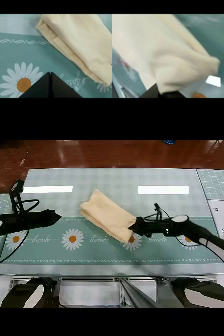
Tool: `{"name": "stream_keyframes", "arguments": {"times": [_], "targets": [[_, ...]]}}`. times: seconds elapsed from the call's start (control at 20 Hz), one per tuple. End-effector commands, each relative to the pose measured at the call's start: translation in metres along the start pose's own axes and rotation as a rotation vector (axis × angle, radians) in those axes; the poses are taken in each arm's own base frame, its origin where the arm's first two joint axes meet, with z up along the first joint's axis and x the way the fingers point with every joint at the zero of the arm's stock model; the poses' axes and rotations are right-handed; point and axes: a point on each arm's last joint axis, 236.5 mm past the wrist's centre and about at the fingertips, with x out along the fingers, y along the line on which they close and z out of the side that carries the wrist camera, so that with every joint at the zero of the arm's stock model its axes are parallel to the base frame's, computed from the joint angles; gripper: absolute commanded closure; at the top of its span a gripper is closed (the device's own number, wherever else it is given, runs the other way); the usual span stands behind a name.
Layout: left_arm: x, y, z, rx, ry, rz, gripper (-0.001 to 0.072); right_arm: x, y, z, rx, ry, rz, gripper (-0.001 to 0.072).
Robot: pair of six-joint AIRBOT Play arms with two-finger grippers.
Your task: Fold the shirts.
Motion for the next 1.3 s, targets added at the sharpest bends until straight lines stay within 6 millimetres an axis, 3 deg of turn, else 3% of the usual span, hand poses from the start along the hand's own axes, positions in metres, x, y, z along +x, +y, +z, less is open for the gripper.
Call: {"name": "stream_keyframes", "arguments": {"times": [0.0,0.1,0.3,0.45,0.55,0.7,0.9,1.05,1.25], "targets": [[0.0,0.0,0.001,-0.001,-0.005,0.001,0.0688,0.007,0.068,0.014,-0.237,0.073,0.037,0.0689],[0.0,0.0,0.001,-0.001,-0.005,0.001,0.0688,-0.011,0.107,0.036,-0.35,0.048,0.001,0.0689],[0.0,0.0,0.001,-0.001,-0.005,0.001,0.0688,-0.07,0.183,0.078,-0.56,-0.073,-0.106,0.0689],[0.0,0.0,0.001,-0.001,-0.005,0.001,0.0688,-0.124,0.215,0.108,-0.606,-0.205,-0.183,0.0689],[0.0,0.0,0.0,-0.002,-0.001,-0.001,0.0688,-0.168,0.224,0.125,-0.598,-0.269,-0.199,0.0689],[0.0,-0.003,0.0,-0.01,0.001,-0.013,0.0688,-0.237,0.209,0.142,-0.539,-0.319,-0.251,0.0689],[0.0,-0.005,0.0,-0.014,0.0,-0.021,0.0688,-0.331,0.165,0.148,-0.406,-0.402,-0.332,0.0689],[0.0,-0.005,0.0,-0.015,0.0,-0.022,0.0688,-0.396,0.119,0.137,-0.264,-0.459,-0.403,0.0689],[0.0,-0.005,0.0,-0.014,0.0,-0.021,0.0688,-0.449,0.065,0.109,-0.109,-0.476,-0.495,0.069]]}}
